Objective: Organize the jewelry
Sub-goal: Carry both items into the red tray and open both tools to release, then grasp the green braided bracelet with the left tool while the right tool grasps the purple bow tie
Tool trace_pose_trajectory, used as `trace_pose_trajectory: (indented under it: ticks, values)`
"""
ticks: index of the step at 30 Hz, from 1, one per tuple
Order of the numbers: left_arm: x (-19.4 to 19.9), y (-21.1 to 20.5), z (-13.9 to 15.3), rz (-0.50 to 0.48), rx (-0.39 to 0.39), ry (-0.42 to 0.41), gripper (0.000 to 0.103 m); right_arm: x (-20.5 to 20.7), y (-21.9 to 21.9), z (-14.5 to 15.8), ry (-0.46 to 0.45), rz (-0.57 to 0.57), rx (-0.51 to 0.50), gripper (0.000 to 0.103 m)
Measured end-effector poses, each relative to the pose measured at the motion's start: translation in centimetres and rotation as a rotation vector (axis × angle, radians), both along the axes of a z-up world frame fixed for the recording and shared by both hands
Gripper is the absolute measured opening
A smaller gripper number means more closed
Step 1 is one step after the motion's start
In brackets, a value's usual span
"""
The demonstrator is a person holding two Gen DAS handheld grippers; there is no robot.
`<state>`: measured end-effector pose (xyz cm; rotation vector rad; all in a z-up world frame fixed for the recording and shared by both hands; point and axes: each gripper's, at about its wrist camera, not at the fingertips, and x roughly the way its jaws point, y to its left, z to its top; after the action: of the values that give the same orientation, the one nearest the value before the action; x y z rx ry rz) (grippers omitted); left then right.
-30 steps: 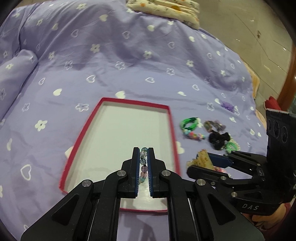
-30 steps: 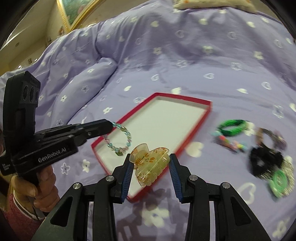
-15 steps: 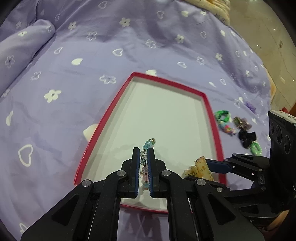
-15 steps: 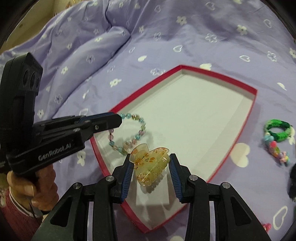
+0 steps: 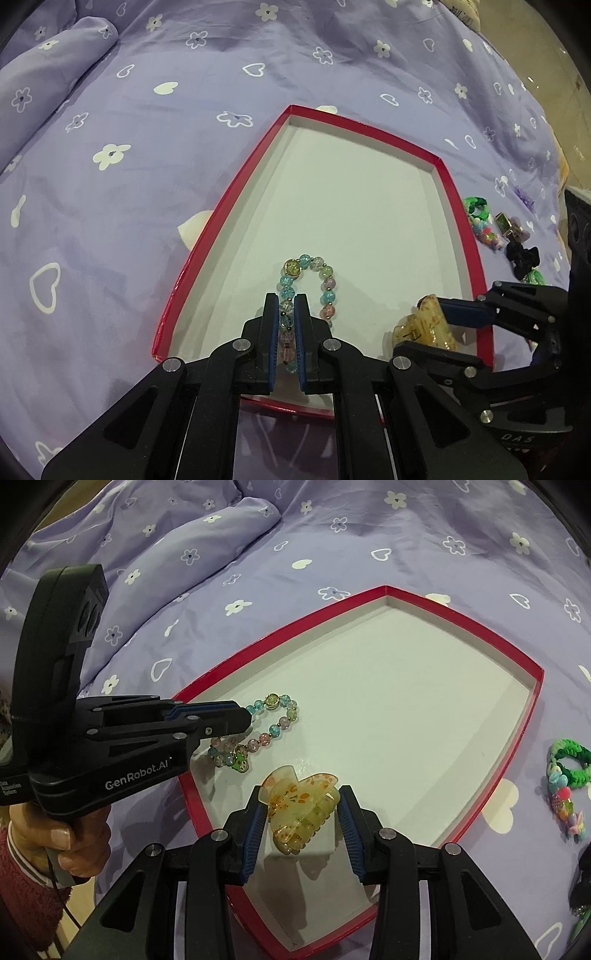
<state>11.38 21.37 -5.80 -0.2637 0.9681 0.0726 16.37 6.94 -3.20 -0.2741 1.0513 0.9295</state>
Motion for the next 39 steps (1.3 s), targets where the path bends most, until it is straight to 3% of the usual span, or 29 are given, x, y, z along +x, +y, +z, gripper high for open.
trace_pose_trajectory:
  ticks: [9,11,22,31,39]
  values:
    - [-0.5,0.4,0.3,0.020,0.006,0.002,0.018,0.0,0.3,-0.1,-0.006,0.000,-0.005,0.041]
    - [-0.7,0.5,0.6,0.025,0.008,-0.007,0.024,-0.1,0.3,-0.1,-0.007,0.002,-0.006,0.043]
    - [-1.5,0.1,3.1,0.042,0.026,-0.044,0.036,-0.6,-0.9,1.1,0.006,-0.028,0.042,0.050]
    - [-1.0,-2.9,5.5,-0.010,0.031,-0.083,0.039,-1.4,-7.7,4.6,-0.021,-0.159,0.159,0.053]
    - [0.5,-7.7,6.6,-0.104,0.049,-0.093,0.039,-0.6,-15.0,5.5,-0.041,-0.309,0.170,0.053]
